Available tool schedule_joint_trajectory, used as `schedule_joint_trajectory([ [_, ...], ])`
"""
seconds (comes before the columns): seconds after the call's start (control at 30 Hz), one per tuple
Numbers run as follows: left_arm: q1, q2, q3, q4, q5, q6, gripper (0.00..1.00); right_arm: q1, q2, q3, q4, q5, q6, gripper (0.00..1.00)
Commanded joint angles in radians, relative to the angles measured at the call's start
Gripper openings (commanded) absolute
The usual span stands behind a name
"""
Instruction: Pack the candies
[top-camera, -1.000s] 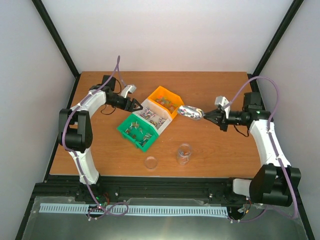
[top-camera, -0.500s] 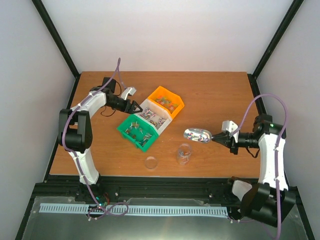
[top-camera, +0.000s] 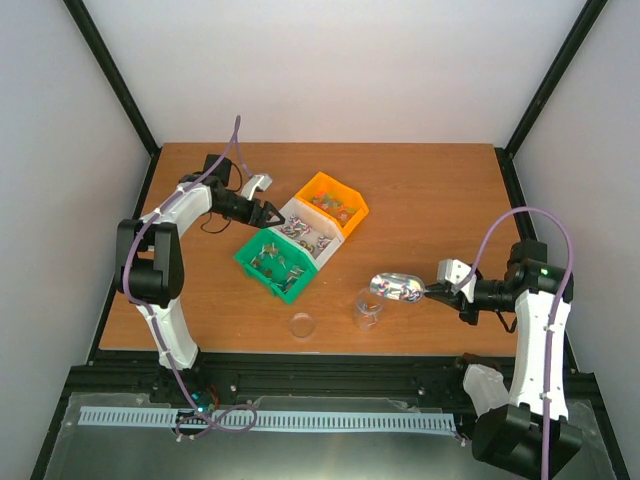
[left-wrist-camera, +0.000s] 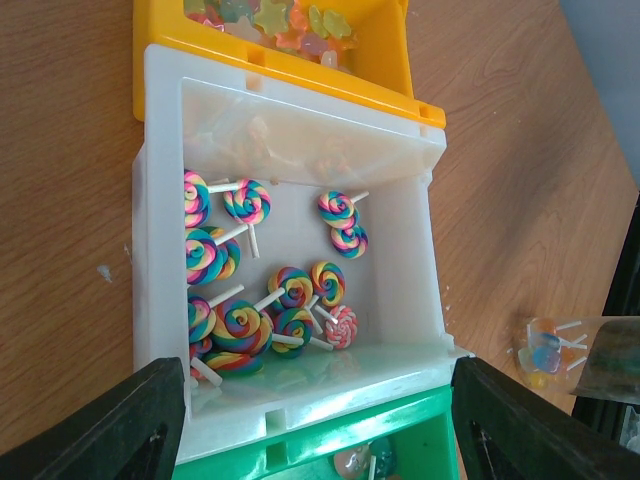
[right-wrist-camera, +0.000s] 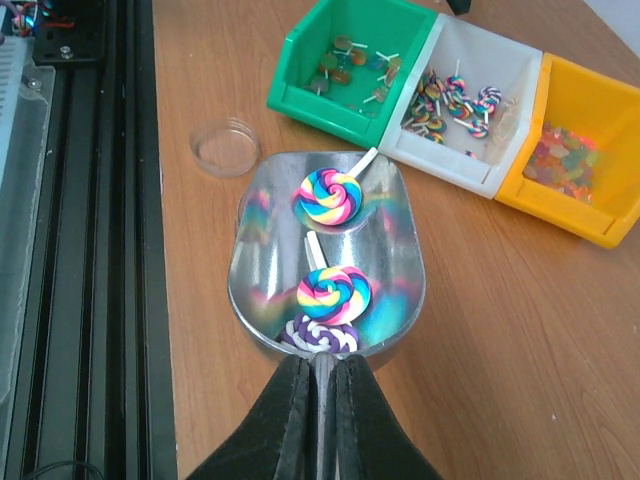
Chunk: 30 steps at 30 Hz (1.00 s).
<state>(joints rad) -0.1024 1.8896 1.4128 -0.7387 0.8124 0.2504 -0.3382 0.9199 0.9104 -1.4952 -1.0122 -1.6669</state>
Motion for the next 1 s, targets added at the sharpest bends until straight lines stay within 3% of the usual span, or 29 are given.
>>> schedule_joint_trajectory([
  [0.0, 0.007, -0.025, 0.013, 0.015, 0.019, 0.013, 0.74, -0.007, -0.037, 0.004, -0.009, 0.049, 0.026, 0.03],
  [0.97, 0.006, 0.005, 0.012, 0.052, 0.041, -0.011, 0.74, 0.198, -0.012, 0.110, 0.013, 0.241, 0.196, 0.03],
])
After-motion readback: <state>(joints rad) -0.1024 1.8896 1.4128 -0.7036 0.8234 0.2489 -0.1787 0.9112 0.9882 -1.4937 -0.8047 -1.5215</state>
